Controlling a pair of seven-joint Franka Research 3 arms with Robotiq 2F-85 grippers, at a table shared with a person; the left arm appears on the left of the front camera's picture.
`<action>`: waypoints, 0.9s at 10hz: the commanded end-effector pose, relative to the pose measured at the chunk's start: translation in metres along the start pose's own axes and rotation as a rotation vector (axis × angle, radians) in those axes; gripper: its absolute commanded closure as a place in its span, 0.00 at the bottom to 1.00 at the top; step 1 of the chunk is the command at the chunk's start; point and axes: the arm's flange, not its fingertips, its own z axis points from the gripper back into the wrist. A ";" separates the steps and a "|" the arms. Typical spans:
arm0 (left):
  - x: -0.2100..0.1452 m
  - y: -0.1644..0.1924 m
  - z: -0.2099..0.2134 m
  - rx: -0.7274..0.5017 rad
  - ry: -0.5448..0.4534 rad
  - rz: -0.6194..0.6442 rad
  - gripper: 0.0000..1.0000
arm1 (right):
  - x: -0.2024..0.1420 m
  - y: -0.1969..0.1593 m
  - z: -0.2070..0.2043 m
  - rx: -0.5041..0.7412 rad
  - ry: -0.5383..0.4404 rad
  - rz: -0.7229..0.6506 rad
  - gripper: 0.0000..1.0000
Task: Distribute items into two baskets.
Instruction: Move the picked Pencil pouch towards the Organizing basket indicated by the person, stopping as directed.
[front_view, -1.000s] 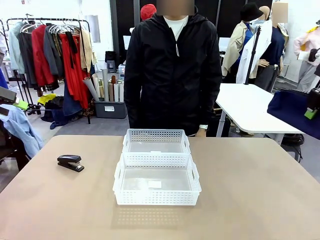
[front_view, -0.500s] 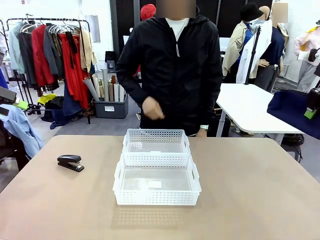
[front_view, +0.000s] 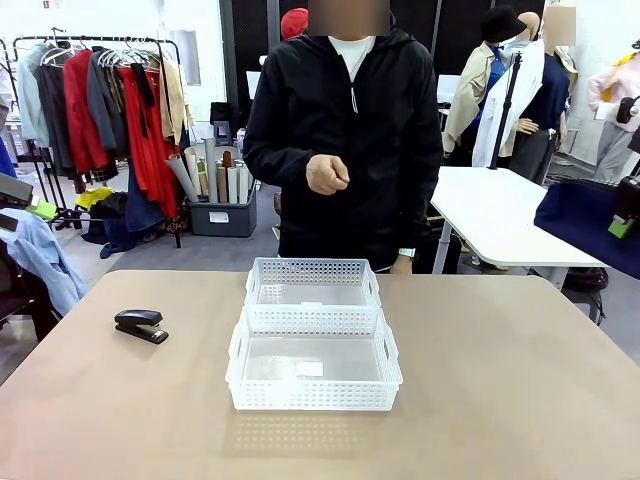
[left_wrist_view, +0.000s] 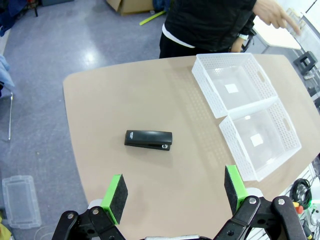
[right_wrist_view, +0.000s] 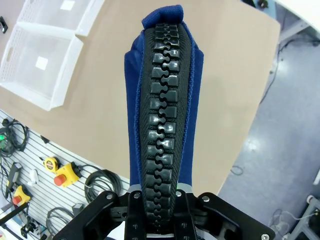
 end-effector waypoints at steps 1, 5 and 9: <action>0.000 0.001 0.000 -0.008 -0.002 -0.002 0.00 | 0.004 0.000 0.002 -0.004 -0.020 -0.017 1.00; 0.000 0.001 0.000 -0.008 -0.002 -0.002 0.00 | 0.004 0.000 0.002 -0.004 -0.020 -0.017 1.00; 0.000 0.001 0.000 -0.008 -0.002 -0.002 0.00 | 0.004 0.000 0.002 -0.004 -0.020 -0.017 1.00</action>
